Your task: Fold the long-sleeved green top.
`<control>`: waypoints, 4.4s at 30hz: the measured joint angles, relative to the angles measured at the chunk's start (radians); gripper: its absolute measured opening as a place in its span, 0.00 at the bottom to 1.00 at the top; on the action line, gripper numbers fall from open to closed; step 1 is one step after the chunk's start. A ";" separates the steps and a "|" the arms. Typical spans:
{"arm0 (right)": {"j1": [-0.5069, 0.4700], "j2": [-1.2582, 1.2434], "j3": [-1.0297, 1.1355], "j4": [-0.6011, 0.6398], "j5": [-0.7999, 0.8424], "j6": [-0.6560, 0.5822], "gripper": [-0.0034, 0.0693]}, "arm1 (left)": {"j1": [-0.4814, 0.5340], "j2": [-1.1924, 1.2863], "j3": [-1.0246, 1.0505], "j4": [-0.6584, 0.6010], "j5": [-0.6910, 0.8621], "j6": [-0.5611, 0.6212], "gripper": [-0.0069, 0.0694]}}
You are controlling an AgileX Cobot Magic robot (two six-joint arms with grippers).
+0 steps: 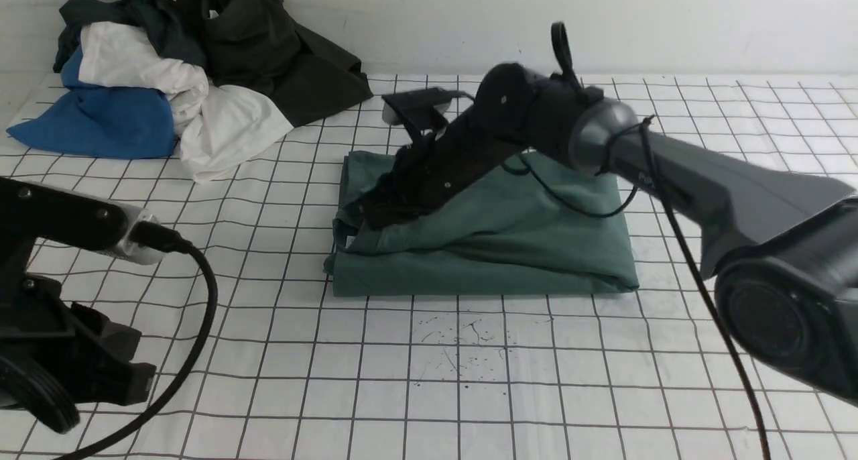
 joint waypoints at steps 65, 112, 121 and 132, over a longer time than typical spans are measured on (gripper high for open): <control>-0.521 -2.416 2.279 -0.423 -0.762 0.301 0.03 | 0.000 -0.712 0.268 0.122 -0.190 0.168 0.12; -0.530 -2.416 2.277 -0.616 -0.686 0.679 0.03 | 0.052 -0.886 0.712 0.173 -0.418 -0.171 0.12; -0.530 -2.416 2.277 -0.617 -0.685 0.679 0.03 | 0.072 -0.886 0.711 0.172 -0.375 -0.179 0.12; -0.530 -2.416 2.277 -0.617 -0.685 0.679 0.03 | 0.072 -0.886 0.711 0.172 -0.375 -0.179 0.12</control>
